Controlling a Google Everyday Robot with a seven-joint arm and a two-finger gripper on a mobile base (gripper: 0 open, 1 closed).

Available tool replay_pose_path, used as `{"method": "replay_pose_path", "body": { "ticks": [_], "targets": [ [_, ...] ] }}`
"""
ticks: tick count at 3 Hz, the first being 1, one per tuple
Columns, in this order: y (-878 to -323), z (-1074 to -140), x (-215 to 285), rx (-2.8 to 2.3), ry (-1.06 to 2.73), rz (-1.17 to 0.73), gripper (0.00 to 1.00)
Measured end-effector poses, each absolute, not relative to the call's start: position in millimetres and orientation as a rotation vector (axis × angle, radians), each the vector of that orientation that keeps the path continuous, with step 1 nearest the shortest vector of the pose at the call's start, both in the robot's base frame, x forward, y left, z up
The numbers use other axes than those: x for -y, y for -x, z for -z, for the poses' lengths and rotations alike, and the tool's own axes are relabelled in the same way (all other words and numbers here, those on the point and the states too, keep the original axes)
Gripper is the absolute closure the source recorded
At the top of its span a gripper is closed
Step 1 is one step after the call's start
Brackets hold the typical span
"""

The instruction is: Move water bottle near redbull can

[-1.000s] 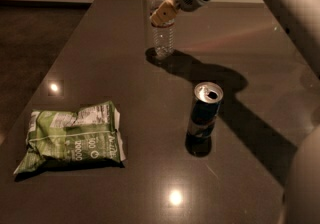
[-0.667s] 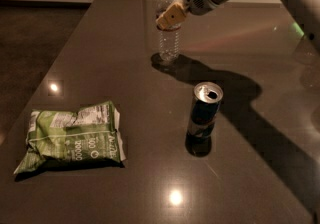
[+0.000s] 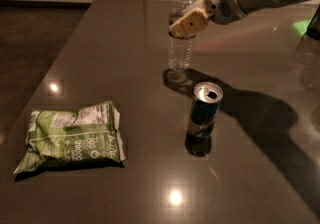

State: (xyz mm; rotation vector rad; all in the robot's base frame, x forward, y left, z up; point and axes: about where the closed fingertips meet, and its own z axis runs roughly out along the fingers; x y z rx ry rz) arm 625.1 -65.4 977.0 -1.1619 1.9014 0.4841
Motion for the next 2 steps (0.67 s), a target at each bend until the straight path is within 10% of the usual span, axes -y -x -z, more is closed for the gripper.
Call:
{"method": "replay_pose_path", "body": {
  "ticks": [2],
  "targets": [
    [-565, -973, 86, -1.881, 1.208, -0.501, 1.0]
  ]
}}
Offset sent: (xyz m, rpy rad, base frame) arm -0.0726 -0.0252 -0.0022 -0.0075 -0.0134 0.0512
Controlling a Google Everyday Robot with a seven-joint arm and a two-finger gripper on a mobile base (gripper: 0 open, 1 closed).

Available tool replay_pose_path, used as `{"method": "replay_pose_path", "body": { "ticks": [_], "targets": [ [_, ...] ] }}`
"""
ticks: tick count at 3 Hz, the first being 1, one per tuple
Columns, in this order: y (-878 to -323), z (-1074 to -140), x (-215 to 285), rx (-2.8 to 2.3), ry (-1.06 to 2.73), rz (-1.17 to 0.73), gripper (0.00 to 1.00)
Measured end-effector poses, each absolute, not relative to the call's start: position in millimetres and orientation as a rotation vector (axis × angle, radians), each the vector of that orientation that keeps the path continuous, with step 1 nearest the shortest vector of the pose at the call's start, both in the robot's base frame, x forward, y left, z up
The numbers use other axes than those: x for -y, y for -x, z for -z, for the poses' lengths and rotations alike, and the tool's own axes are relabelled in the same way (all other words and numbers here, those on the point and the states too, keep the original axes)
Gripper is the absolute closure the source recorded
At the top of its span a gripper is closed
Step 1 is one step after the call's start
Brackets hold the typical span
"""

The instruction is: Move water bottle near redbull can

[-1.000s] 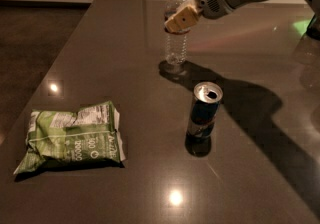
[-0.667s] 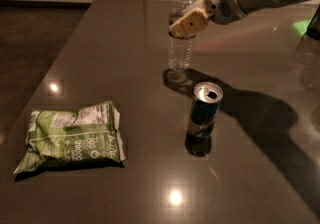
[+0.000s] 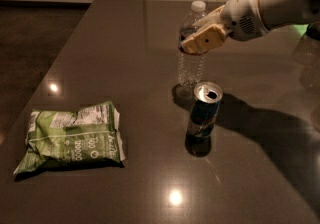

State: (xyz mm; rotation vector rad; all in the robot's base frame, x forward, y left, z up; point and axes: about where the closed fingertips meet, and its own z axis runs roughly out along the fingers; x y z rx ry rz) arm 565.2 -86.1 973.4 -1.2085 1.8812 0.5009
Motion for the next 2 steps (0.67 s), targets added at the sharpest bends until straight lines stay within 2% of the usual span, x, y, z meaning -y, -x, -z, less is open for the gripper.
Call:
{"method": "replay_pose_path", "body": {
  "ticks": [2],
  "targets": [
    [-554.2, -956.4, 93.9, -1.882, 1.245, -0.52, 1.0]
  ]
}}
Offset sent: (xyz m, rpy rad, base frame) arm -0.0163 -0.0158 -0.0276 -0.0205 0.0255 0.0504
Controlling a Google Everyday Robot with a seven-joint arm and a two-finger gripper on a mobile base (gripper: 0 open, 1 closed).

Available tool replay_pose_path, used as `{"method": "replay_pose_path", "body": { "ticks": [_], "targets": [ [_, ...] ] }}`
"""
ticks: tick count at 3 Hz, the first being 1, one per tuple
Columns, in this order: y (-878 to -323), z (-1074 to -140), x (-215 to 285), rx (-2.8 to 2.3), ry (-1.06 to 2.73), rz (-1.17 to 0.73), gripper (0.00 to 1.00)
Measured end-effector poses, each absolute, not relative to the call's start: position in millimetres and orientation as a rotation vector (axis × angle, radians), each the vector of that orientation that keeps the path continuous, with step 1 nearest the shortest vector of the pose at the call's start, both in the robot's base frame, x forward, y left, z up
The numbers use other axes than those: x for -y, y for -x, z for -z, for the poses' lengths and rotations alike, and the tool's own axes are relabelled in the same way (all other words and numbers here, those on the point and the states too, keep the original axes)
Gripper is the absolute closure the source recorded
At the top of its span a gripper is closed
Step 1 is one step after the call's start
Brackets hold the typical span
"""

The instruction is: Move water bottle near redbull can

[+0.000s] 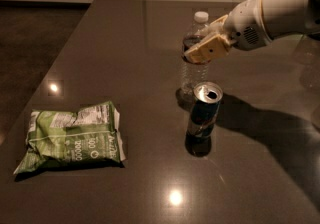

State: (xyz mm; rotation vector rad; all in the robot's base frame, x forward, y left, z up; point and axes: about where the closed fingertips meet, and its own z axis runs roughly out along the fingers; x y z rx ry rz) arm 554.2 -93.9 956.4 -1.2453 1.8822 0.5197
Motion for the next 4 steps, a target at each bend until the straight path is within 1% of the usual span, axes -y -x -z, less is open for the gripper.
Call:
{"method": "replay_pose_path", "body": {
  "ticks": [1, 4],
  "targets": [
    [-548.9, -954.1, 95.8, -1.868, 1.274, -0.526, 0.86],
    [-540.6, -949.1, 101.2, -1.83, 1.313, -0.558, 0.17]
  ]
}}
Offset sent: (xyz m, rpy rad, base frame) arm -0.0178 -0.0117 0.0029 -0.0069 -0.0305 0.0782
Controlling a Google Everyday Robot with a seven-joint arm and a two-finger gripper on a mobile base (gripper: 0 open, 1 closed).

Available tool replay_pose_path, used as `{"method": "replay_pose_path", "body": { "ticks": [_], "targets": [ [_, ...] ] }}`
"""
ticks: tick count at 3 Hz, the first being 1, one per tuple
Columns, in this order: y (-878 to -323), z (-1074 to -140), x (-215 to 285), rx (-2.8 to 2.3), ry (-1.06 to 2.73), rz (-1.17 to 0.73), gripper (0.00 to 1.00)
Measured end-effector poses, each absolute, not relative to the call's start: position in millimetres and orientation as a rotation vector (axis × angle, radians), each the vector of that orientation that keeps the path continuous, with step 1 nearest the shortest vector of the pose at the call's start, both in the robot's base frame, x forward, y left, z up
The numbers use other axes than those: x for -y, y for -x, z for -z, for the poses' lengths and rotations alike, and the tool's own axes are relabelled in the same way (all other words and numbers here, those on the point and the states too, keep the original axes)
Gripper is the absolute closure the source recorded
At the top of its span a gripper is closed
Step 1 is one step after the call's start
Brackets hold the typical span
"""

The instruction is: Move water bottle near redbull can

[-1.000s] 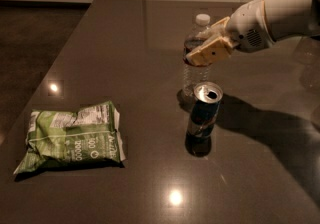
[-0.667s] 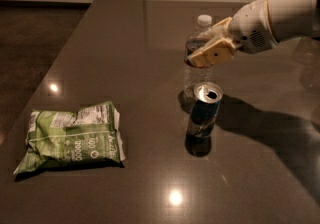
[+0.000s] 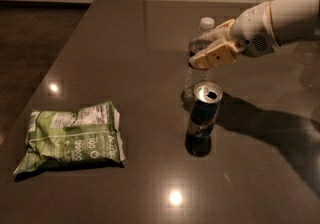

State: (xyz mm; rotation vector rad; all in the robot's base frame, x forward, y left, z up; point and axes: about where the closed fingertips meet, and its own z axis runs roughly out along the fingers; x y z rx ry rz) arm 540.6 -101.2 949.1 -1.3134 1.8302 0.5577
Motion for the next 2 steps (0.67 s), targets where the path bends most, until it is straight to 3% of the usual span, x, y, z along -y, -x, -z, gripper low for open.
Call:
{"method": "replay_pose_path", "body": {
  "ticks": [1, 2],
  "targets": [
    [-541.1, -942.0, 102.0, -1.825, 1.3, -0.574, 0.0],
    [-541.1, -941.7, 102.0, -1.825, 1.297, -0.573, 0.0]
  ]
}}
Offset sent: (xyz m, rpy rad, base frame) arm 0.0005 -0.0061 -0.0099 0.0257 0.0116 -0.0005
